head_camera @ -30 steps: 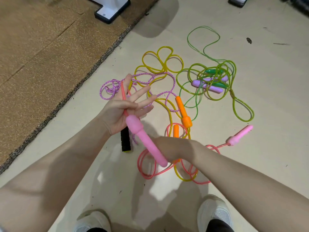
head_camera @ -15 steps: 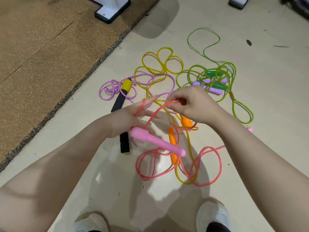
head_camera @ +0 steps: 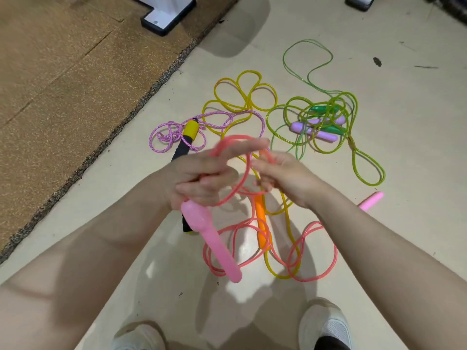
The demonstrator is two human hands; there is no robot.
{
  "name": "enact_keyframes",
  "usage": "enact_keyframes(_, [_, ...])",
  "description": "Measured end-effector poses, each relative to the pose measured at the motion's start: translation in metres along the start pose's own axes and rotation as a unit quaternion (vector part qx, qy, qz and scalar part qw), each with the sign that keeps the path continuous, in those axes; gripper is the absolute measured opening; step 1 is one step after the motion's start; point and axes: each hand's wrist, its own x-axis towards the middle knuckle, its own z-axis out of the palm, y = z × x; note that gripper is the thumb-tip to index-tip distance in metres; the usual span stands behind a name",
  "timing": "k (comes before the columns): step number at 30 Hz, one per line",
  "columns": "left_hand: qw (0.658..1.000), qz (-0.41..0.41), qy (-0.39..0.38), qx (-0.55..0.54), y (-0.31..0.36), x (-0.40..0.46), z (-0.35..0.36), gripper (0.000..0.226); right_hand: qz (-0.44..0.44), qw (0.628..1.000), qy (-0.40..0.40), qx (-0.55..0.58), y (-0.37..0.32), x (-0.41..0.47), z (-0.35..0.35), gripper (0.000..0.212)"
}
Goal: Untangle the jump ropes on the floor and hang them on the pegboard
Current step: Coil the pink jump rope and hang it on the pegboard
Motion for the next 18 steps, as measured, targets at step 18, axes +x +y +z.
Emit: enact_keyframes(18, [0.766,0.118,0.533,0.339,-0.003,0.011,-0.022,0.069,-0.134,0.780,-0.259,-0.554,-0.058,-0.020,0.046,0.025])
